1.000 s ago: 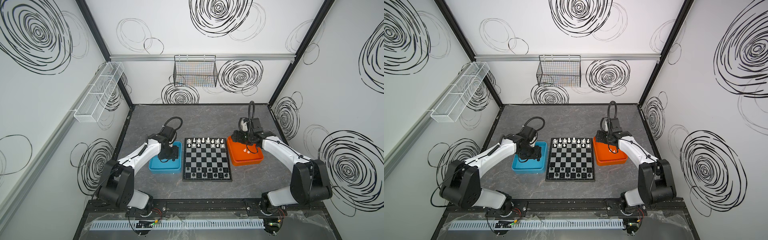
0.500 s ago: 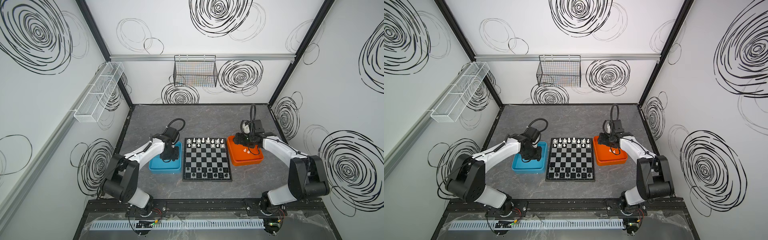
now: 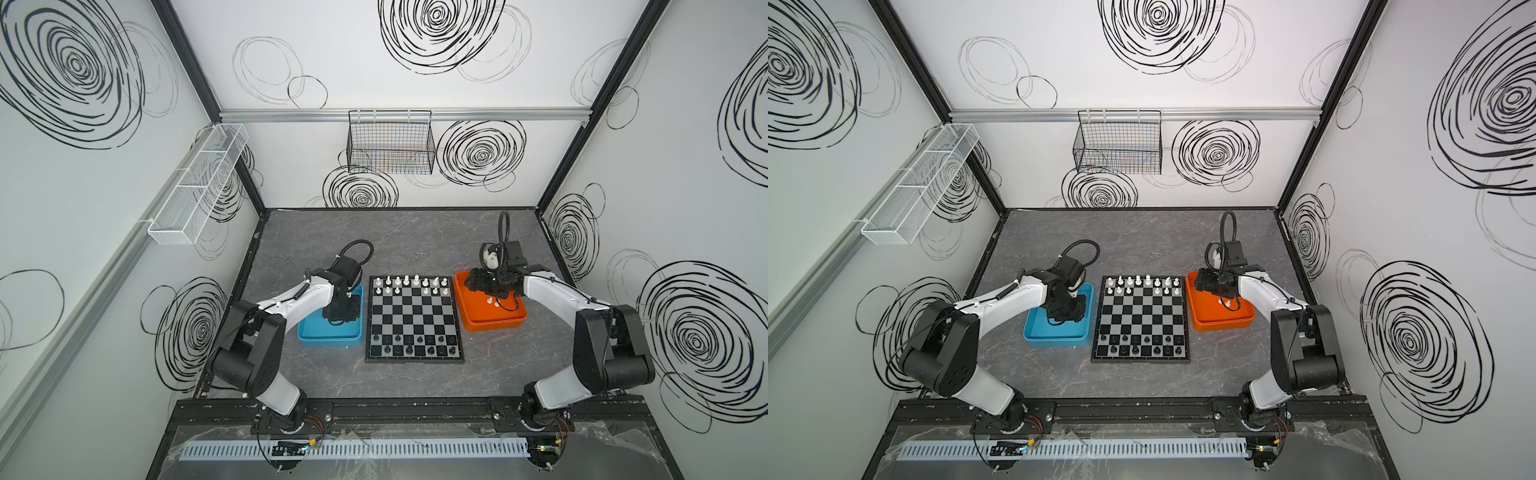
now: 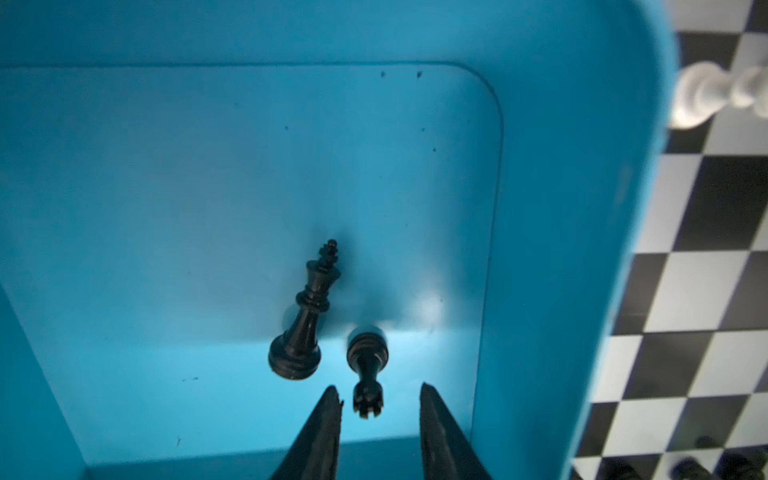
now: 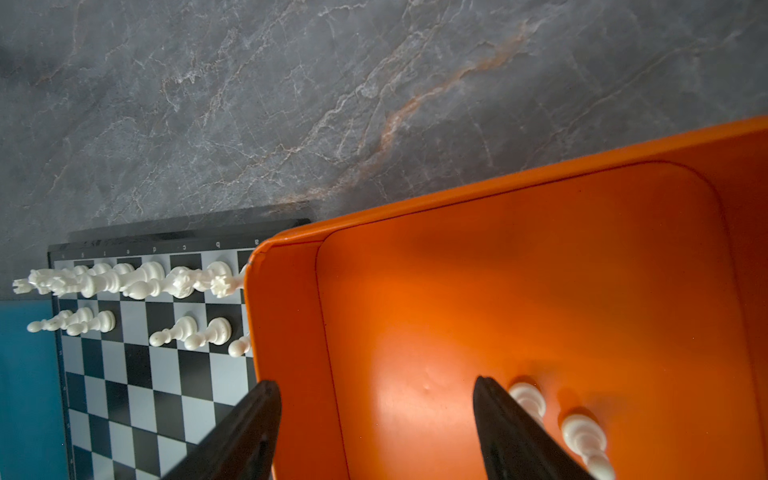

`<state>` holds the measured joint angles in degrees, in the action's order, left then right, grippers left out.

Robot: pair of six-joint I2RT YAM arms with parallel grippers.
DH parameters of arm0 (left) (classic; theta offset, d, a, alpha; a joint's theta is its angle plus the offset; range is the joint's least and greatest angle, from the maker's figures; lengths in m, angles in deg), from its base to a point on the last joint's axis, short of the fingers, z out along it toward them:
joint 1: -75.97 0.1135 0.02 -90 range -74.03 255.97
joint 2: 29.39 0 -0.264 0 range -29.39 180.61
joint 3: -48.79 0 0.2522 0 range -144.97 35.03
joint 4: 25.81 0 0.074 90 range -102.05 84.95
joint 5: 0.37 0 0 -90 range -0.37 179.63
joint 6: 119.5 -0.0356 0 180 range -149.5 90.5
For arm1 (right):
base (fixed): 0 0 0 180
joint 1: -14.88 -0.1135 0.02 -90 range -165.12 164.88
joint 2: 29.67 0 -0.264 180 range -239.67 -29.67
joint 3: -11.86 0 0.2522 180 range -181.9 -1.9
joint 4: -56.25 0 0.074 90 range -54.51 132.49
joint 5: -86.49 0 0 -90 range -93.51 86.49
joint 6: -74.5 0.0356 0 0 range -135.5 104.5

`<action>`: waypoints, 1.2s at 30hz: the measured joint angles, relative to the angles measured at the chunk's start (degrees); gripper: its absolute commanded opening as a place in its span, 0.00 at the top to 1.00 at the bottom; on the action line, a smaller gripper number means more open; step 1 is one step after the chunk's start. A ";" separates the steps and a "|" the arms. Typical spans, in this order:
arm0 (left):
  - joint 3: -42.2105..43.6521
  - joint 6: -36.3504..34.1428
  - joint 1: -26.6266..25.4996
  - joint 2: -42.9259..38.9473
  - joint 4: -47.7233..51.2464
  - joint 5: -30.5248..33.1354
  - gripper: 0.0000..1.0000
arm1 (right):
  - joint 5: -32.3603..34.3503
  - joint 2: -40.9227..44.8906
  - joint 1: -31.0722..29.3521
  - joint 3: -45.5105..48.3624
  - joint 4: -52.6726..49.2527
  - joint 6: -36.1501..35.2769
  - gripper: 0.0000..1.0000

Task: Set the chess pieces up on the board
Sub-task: 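Close the left gripper on the black pawn in the blue tray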

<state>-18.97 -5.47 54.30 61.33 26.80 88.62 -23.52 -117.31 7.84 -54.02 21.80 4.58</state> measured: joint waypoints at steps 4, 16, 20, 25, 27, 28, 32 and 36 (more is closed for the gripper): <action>0.22 0.02 -0.04 0.46 -0.26 0.02 0.67 | -0.26 -0.22 0.00 0.02 0.02 -0.20 0.23; 0.44 -0.22 -0.09 1.29 -0.63 0.04 0.76 | -0.68 -0.85 0.00 0.04 0.02 -0.59 0.24; 0.44 -0.39 -0.09 1.73 -1.05 0.11 0.79 | -0.76 -1.44 0.00 0.04 0.02 -0.59 0.25; 0.44 -0.61 -0.09 1.79 -1.14 0.31 0.83 | -1.05 -1.79 0.00 0.04 0.02 -0.59 0.25; 0.44 -0.72 -0.09 1.79 -1.16 0.44 0.85 | -1.11 -1.79 0.00 0.09 0.04 -0.59 0.25; 0.44 -0.76 -0.09 1.79 -1.18 0.48 0.86 | -1.16 -1.79 0.00 0.11 0.02 -0.59 0.25; 0.50 -0.85 -0.09 1.79 -1.25 0.59 0.88 | -1.25 -1.79 0.00 0.22 0.02 -0.59 0.25; 0.50 -0.90 -0.11 1.79 -1.25 0.66 0.88 | -1.29 -1.79 0.00 0.22 0.02 -0.59 0.25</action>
<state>-18.46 -6.36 54.19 63.12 25.55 89.27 -24.81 -119.10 7.84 -53.80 21.83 3.99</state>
